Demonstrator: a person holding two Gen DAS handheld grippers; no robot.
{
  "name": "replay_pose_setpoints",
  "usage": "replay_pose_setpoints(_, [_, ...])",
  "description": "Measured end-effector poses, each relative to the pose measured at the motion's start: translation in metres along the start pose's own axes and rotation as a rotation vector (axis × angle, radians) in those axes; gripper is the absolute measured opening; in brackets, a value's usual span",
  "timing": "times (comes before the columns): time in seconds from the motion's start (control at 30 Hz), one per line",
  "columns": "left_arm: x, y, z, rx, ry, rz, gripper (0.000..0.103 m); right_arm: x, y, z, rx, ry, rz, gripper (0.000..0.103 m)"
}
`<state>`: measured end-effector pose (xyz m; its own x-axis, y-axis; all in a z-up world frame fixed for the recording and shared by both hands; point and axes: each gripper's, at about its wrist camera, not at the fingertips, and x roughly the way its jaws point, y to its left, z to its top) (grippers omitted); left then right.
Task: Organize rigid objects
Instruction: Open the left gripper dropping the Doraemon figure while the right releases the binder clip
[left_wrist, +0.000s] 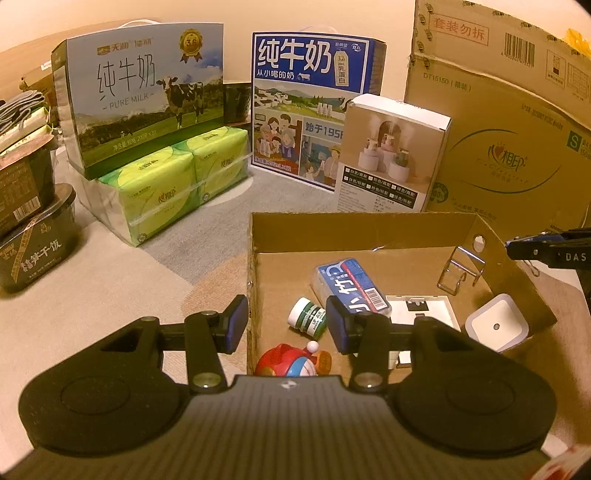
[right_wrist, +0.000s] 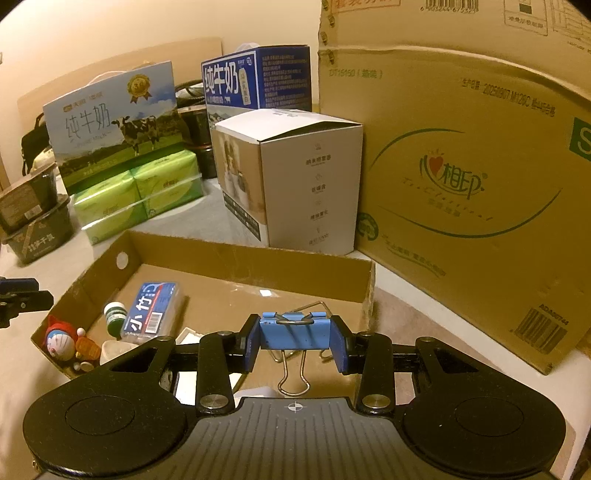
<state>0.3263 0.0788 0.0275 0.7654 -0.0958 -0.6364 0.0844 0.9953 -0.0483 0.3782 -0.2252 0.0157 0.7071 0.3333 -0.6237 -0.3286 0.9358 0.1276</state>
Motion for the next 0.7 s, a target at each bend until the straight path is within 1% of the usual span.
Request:
replay_pose_setpoints(0.4, [0.004,0.002,-0.001,-0.003,0.003,0.001,0.042,0.011,-0.003,0.002,0.034,0.007,0.005,0.04])
replay_pose_setpoints(0.5, [0.004,0.004,-0.002,-0.004,0.004,0.004,0.042,0.011,-0.008,0.003,0.07,-0.017,0.008,0.04])
replay_pose_setpoints(0.53, [0.004,0.005,-0.002,-0.003,0.002,0.007,0.043,0.011,-0.01,0.004,0.084,-0.023,0.019,0.042])
replay_pose_setpoints(0.57, [0.003,0.005,-0.003,-0.001,0.002,0.011,0.047,0.011,-0.013,0.004,0.1,-0.026,0.023,0.06])
replay_pose_setpoints(0.6, [0.002,0.005,-0.003,-0.002,-0.001,0.015,0.05,0.01,-0.015,0.004,0.111,-0.033,0.019,0.076])
replay_pose_setpoints(0.63, [0.001,0.005,-0.004,-0.003,-0.004,0.018,0.053,0.007,-0.016,0.003,0.121,-0.052,0.012,0.095])
replay_pose_setpoints(0.67, [0.0,0.006,-0.004,-0.006,-0.006,0.02,0.053,0.004,-0.017,0.001,0.128,-0.072,0.014,0.096])
replay_pose_setpoints(0.7, [-0.001,0.006,-0.004,-0.007,-0.006,0.021,0.053,0.003,-0.018,0.001,0.132,-0.07,0.02,0.096])
